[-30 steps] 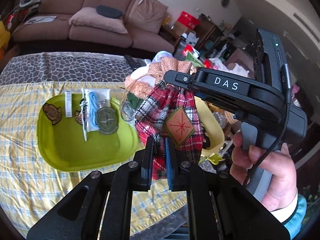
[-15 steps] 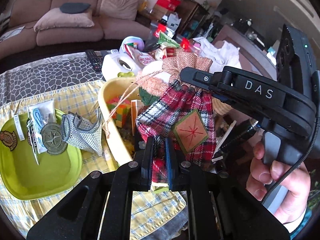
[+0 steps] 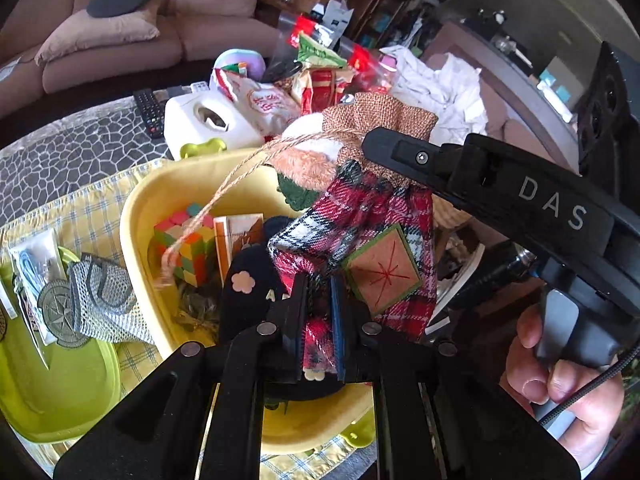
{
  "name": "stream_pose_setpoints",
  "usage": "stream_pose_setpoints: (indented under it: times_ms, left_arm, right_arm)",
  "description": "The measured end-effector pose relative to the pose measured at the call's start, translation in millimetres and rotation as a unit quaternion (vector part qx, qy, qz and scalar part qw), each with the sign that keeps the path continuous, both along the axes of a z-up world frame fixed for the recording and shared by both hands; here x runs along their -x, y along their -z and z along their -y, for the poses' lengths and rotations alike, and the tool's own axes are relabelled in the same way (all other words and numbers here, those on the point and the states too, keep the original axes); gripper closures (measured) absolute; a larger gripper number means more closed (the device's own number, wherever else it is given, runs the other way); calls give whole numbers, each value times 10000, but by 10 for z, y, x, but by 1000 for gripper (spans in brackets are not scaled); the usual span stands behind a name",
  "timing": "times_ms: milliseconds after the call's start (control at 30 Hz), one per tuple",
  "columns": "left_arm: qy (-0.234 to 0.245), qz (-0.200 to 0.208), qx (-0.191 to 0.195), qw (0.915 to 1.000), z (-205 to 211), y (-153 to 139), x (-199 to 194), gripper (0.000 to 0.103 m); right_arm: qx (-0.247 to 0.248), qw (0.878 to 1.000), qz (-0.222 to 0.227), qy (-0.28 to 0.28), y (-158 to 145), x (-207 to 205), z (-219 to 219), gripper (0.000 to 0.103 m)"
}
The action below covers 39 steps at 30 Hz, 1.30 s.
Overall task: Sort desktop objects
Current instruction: 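Carry the plaid bag with the left tool over the yellow basin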
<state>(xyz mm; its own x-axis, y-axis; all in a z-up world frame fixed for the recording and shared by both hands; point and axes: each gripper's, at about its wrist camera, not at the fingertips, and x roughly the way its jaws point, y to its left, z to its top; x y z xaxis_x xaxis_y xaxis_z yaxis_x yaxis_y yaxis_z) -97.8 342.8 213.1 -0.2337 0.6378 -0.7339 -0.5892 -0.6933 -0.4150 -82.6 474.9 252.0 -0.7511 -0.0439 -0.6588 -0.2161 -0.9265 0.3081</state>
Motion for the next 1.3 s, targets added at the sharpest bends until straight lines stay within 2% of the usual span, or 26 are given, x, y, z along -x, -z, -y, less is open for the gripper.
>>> stream_pose_setpoints:
  times_ms: [167,267,400,633,833,1000,1133,1300]
  left_arm:
    - [222,-110,-138,9996,-77,-331,53,93]
    - [218,-230,-78,9995,-17,-371,36,93]
    - [93,-109,76,9999,98,-185,61,93]
    - [-90,241,344,9991,278,326,64,93]
    - [-148,303,475,9983,308,546,31,93]
    - [-178,402,465,9980,297,604,48,93]
    - [-191,317,389,9986,296,515,51,93]
    - [-273,287,345,9986,282,452,102,93]
  right_arm:
    - [-50,9997,-207,97,-258,3,-119,74]
    - [-120,9996,-265,7,-387,26,-102,74]
    - [-161,9997,-133,-127,-307,117,-3,74]
    - [61,9992,290,-279,275,256,158,74]
    - [86,9986,421,-296,567,328,164,74]
    - [-152,9979,536,-343,643,400,216,73]
    - [-68,9989,258,-397,545,360,232,74]
    - [-430,9981,-37,-450,318,377,330,74]
